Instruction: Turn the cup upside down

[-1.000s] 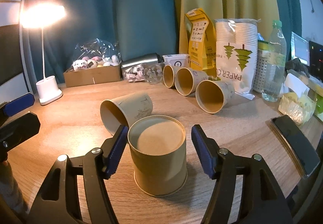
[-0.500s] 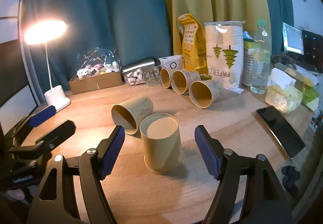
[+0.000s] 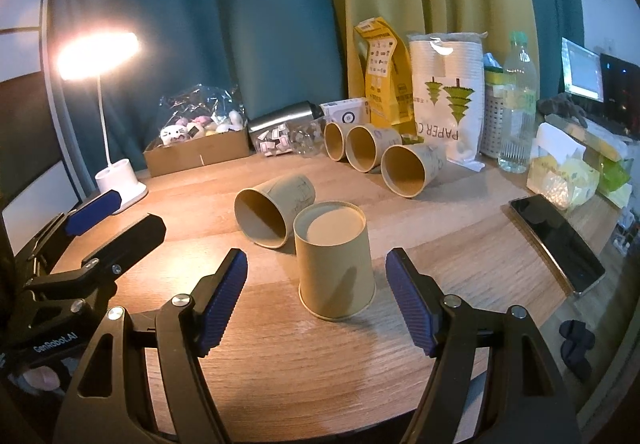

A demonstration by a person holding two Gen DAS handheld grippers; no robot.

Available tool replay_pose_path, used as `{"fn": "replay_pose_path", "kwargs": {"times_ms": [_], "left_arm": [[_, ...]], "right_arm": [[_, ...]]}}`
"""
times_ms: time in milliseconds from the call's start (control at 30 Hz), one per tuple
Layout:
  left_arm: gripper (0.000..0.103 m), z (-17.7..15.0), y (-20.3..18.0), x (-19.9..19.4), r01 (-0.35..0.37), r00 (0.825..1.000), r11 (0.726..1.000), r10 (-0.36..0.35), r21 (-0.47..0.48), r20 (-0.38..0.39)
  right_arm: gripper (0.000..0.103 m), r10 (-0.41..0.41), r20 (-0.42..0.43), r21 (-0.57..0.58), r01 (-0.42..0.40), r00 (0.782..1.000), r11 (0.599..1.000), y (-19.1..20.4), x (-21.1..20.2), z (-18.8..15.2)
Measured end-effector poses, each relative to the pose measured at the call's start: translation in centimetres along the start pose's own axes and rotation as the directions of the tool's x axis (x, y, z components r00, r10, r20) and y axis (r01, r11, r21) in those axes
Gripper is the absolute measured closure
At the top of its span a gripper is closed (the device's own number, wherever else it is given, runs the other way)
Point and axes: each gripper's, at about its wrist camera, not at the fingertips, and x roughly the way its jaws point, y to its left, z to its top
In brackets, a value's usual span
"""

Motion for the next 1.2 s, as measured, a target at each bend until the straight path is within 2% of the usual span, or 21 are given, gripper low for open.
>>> {"fn": "replay_pose_path", "kwargs": {"times_ms": [200,300,1200], "left_arm": [[0.012,-0.01,0.1,0.05,-0.015,1.0,1.0,0.015,0.006,-0.006],[0.003,0.03,0.14,0.07,-0.019,1.0,1.0,0.019,0.008,-0.007],[0.003,0.06,0.22,0.29,-0.025,1.0,1.0,0.025,0.01,-0.009]], "right_arm": [[0.028,0.001,-0.004,0.01,-0.001,1.0,1.0,-0.18,0.16,-0.09],[0.028,0.001,-0.003,0.013,-0.001,1.0,1.0,-0.24,0.18,-0.12],[0.028,-0.001,-0.01,0.019,0.001,1.0,1.0,-0.39,0.46,-0.33]]}}
